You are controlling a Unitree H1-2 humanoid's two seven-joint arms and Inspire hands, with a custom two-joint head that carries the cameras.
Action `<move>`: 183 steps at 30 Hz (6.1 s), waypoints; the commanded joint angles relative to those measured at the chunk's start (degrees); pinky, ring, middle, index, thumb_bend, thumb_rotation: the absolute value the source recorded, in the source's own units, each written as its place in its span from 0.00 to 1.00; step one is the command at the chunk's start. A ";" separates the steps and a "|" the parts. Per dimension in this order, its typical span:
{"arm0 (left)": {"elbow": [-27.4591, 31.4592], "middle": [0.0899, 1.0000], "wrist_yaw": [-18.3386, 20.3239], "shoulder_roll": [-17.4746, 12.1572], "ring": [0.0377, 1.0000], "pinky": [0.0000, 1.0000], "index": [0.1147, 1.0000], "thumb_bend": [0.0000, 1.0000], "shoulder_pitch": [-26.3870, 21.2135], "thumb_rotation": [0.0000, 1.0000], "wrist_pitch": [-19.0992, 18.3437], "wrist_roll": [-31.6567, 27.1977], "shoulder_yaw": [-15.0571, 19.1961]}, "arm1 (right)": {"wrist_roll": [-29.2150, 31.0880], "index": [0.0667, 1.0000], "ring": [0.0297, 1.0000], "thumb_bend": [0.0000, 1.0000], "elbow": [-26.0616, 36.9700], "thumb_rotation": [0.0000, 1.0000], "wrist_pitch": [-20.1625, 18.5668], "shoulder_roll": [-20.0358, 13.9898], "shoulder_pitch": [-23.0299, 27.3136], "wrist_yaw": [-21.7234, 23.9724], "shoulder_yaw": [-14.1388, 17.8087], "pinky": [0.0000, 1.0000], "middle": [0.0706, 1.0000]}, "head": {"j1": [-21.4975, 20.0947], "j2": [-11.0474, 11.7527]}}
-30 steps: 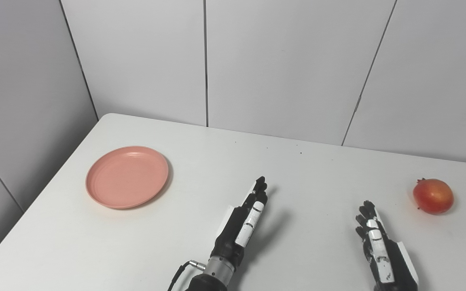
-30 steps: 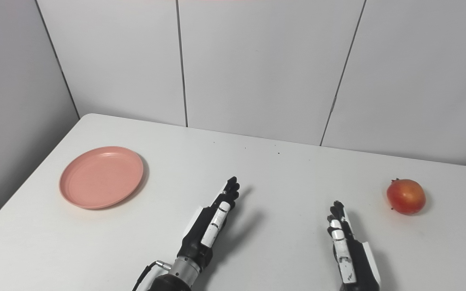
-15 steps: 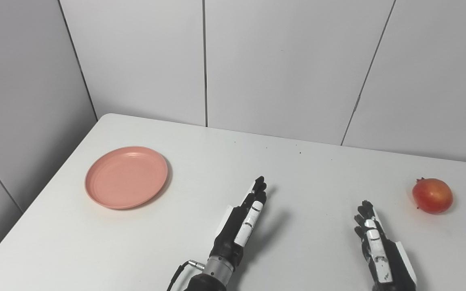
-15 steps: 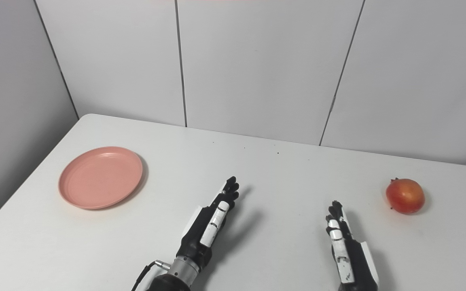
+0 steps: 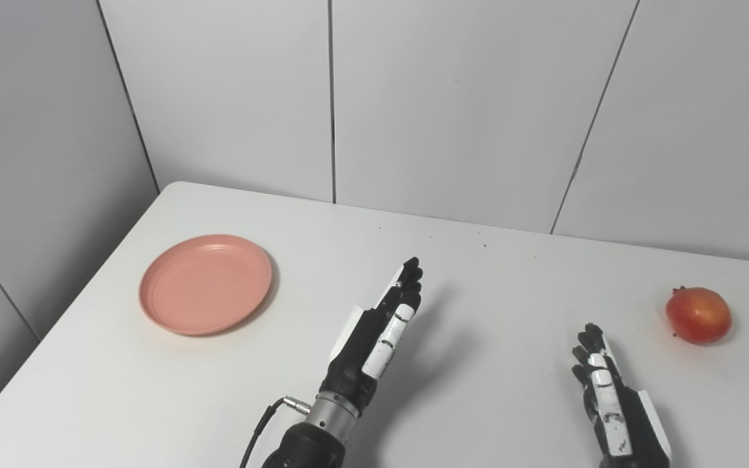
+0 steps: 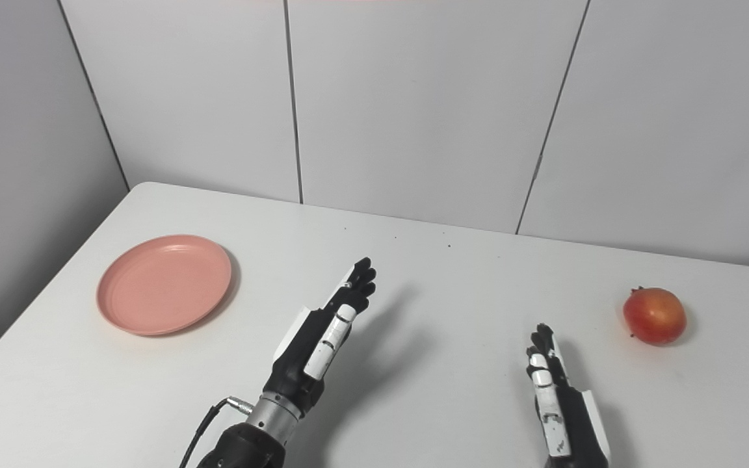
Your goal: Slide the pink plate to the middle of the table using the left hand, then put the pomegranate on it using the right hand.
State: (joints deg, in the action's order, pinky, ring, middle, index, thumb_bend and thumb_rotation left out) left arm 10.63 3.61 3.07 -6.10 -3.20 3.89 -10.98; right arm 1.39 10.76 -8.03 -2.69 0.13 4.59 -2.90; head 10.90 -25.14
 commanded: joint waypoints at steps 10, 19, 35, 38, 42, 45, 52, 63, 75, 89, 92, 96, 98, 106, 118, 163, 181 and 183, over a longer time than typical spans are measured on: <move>5.29 1.00 -1.41 -1.10 0.98 1.00 0.98 0.51 -6.04 1.00 -0.75 -0.04 5.19 | 1.11 1.00 1.00 0.23 1.02 1.00 2.31 0.25 0.72 0.10 0.52 1.00 1.00 | 0.51 0.36; 4.90 1.00 -1.58 -4.30 0.99 1.00 0.99 0.50 -8.73 1.00 1.66 -2.78 11.35 | 1.74 1.00 1.00 0.23 0.42 1.00 2.50 0.11 0.78 0.27 0.64 1.00 1.00 | 1.14 0.94; 4.53 0.96 -4.97 -7.72 0.95 0.97 0.95 0.47 -11.82 1.00 0.97 -5.85 19.83 | 2.38 1.00 1.00 0.21 -0.17 1.00 2.74 -0.22 0.69 0.45 1.08 1.00 1.00 | 2.90 2.14; 4.46 0.96 -5.45 -8.50 0.95 0.97 0.94 0.45 -12.13 1.00 0.94 -6.10 21.16 | 3.21 1.00 1.00 0.21 -0.54 1.00 2.82 -0.26 0.71 0.72 1.43 1.00 1.00 | 3.35 2.25; 4.45 0.94 -6.33 -9.49 0.94 0.95 0.93 0.47 -11.95 1.00 0.58 -5.83 22.88 | 4.21 1.00 1.00 0.21 -0.33 1.00 2.40 -0.38 0.68 1.06 1.68 1.00 1.00 | 3.72 2.14; 3.91 0.95 -6.59 -10.20 0.95 0.96 0.93 0.47 -11.62 1.00 1.56 -6.58 24.32 | 3.95 1.00 1.00 0.21 -0.15 1.00 2.34 -0.56 0.57 1.12 1.56 1.00 1.00 | 3.72 2.22; 1.41 0.95 -6.72 -12.39 0.94 0.96 0.93 0.49 -11.01 1.00 4.52 -8.71 27.52 | 3.57 1.00 1.00 0.20 0.27 1.00 2.32 -0.54 0.34 1.13 1.47 1.00 1.00 | 3.75 2.19; -0.83 0.95 -8.65 -13.82 0.94 0.95 0.93 0.47 -9.82 1.00 5.78 -9.32 30.89 | 4.06 1.00 1.00 0.21 0.53 1.00 1.96 -0.74 0.14 1.45 1.81 1.00 1.00 | 4.25 2.45; -2.82 0.94 -9.88 -14.61 0.94 0.96 0.93 0.44 -8.51 1.00 7.68 -9.53 32.83 | 4.41 1.00 1.00 0.20 0.98 1.00 0.98 -1.27 0.28 1.63 2.30 1.00 1.00 | 5.16 2.59; -5.58 0.95 -10.88 -16.18 0.95 0.96 0.92 0.44 -7.14 1.00 10.03 -11.85 35.77 | 4.74 1.00 1.00 0.21 1.34 1.00 0.98 -1.61 0.15 1.86 2.61 1.00 1.00 | 6.28 2.52; -5.84 0.95 -10.77 -16.34 0.96 0.97 0.93 0.44 -6.87 1.00 10.38 -12.22 36.20 | 4.55 1.00 1.00 0.20 1.25 1.00 1.32 -1.65 0.15 1.73 2.68 1.00 1.00 | 6.49 2.55; -6.02 0.96 -10.84 -16.34 0.97 0.98 0.93 0.43 -6.72 1.00 10.30 -12.61 36.64 | 4.69 1.00 1.00 0.19 1.03 1.00 1.47 -1.84 0.25 1.97 2.74 1.00 1.00 | 6.70 2.56; -6.27 0.96 -10.70 -16.41 0.97 0.99 0.94 0.43 -6.70 1.00 10.46 -12.96 36.76 | 4.66 1.00 1.00 0.18 0.92 1.00 1.64 -2.00 0.32 2.10 2.70 1.00 1.00 | 6.77 2.56; -8.36 0.97 -11.03 -16.77 0.97 0.99 0.95 0.41 -6.85 1.00 10.05 -13.33 36.94 | 5.46 1.00 1.00 0.19 0.86 1.00 1.28 -2.20 0.45 2.34 3.05 1.00 1.00 | 7.06 2.73; -12.38 0.95 -11.66 -16.47 0.96 0.97 0.93 0.41 -6.65 1.00 12.07 -12.65 36.68 | 5.77 1.00 1.00 0.19 0.66 1.00 1.30 -2.55 0.67 2.53 3.38 1.00 1.00 | 7.81 3.09; -25.69 0.92 -11.29 -17.37 0.92 0.91 0.89 0.42 -9.18 0.98 12.77 -17.38 35.68 | 5.82 1.00 1.00 0.17 1.31 1.00 0.97 -2.83 0.80 2.39 3.54 1.00 1.00 | 8.37 2.33; -25.12 0.94 -10.98 -17.29 0.95 0.95 0.92 0.37 -11.45 1.00 10.11 -17.72 32.41 | 5.89 1.00 1.00 0.17 1.02 1.00 1.41 -2.69 1.08 2.45 3.37 1.00 1.00 | 7.96 2.66; -25.49 0.94 -10.57 -17.39 0.95 0.95 0.92 0.34 -11.59 1.00 10.17 -17.26 31.58 | 5.79 1.00 1.00 0.18 1.15 1.00 1.10 -2.65 1.03 2.32 3.37 1.00 1.00 | 7.89 2.66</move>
State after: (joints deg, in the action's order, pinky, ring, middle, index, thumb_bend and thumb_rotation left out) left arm -16.63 -7.91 -13.15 -15.27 6.59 -14.13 21.13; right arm 6.97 10.28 -7.75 -5.20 0.04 6.92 0.17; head 18.72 -22.41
